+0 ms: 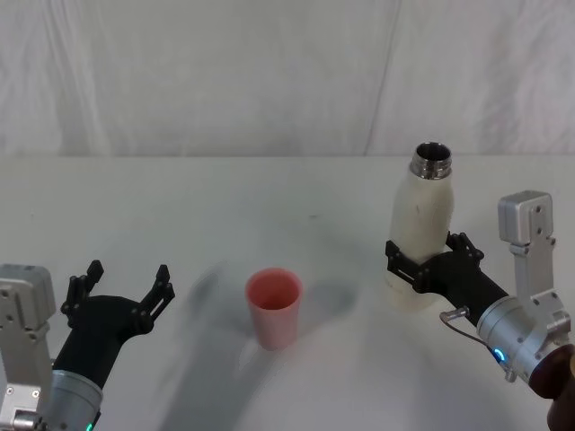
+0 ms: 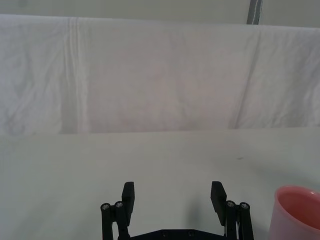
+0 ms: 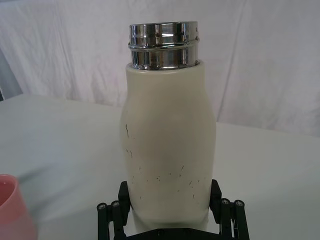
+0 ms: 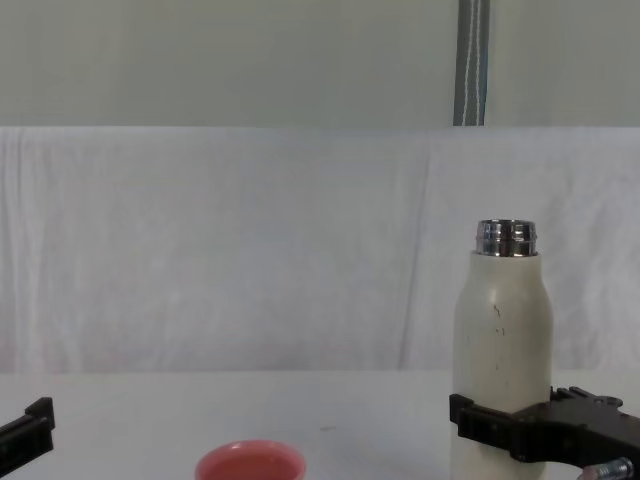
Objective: Grasp the thermos with one hand and pour water into the cup lid.
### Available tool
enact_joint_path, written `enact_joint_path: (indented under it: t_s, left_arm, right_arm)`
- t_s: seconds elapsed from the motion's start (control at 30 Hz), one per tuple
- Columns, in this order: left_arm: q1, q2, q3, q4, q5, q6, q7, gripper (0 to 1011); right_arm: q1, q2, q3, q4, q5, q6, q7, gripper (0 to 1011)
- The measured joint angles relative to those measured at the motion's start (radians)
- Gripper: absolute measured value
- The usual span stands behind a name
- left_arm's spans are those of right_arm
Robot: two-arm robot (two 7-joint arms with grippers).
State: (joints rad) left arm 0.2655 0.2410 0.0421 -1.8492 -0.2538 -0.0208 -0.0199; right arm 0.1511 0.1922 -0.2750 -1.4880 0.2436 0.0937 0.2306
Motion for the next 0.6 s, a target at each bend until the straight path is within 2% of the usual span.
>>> enact_joint_path:
  t_s: [0.2, 0.27, 0.6]
  left_arm:
    - [0.0, 0.0, 0.0, 0.0, 0.0, 0.0, 0.0, 1001]
    - [0.0, 0.0, 0.0, 0.0, 0.0, 0.0, 0.0, 1001]
    - [0.0, 0.0, 0.0, 0.0, 0.0, 0.0, 0.0, 1001]
  right_arm:
    - [-0.001, 0.0, 0.001, 0.0, 0.0, 0.0, 0.0, 959]
    - [0.0, 0.0, 0.001, -0.001, 0.001, 0.0, 0.0, 1001]
    - [0.0, 0.0, 0.001, -0.001, 0.001, 0.001, 0.0, 1001]
